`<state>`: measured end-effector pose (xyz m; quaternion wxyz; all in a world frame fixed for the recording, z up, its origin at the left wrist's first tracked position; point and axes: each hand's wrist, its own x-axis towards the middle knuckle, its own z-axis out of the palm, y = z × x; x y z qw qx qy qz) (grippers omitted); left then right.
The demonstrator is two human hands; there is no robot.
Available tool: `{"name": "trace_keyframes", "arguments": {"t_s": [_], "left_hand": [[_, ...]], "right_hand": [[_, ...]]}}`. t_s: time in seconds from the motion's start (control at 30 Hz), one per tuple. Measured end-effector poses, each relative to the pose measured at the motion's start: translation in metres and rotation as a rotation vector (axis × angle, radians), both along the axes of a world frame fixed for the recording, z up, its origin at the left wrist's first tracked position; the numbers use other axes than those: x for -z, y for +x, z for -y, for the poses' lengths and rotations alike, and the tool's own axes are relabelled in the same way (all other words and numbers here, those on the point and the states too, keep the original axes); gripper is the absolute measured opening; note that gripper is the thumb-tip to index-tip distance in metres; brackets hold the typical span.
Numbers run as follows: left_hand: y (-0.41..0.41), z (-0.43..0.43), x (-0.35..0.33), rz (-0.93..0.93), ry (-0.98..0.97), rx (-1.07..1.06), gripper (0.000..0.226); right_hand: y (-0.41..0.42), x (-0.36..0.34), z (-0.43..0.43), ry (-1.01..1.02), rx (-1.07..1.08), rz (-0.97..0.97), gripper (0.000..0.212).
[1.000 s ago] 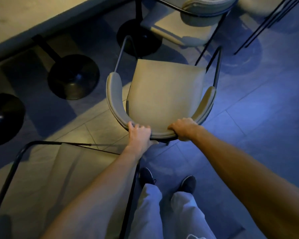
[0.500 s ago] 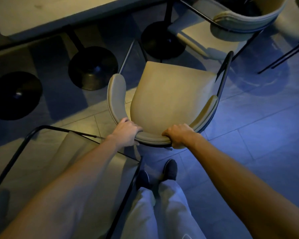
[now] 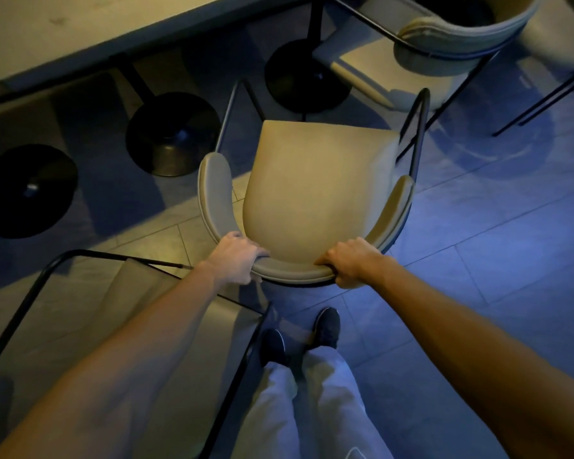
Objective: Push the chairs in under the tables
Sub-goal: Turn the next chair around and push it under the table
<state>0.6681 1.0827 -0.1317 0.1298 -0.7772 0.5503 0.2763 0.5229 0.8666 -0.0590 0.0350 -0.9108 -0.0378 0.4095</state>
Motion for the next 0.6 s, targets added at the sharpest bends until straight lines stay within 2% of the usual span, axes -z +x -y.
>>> {"name": "trace_keyframes", "arguments": {"t_s": [0.27,0.5,0.6], "left_hand": [[0.0,-0.015,0.007,0.001,-0.023,-0.158,0.071],[-0.017,0.005,0.009,-0.004,-0.01,-0.289,0.062],[-0.019,0.017,0.012,0.052,0.022,-0.289,0.06]], "right_hand": [[0.033,0.0,0.004,0.012,-0.092,-0.001,0.053],[0.062,-0.006,0.026,-0.072,-0.249,0.023,0.044],[0.072,-0.005,0.039,-0.082,-0.291,0.008,0.048]]}}
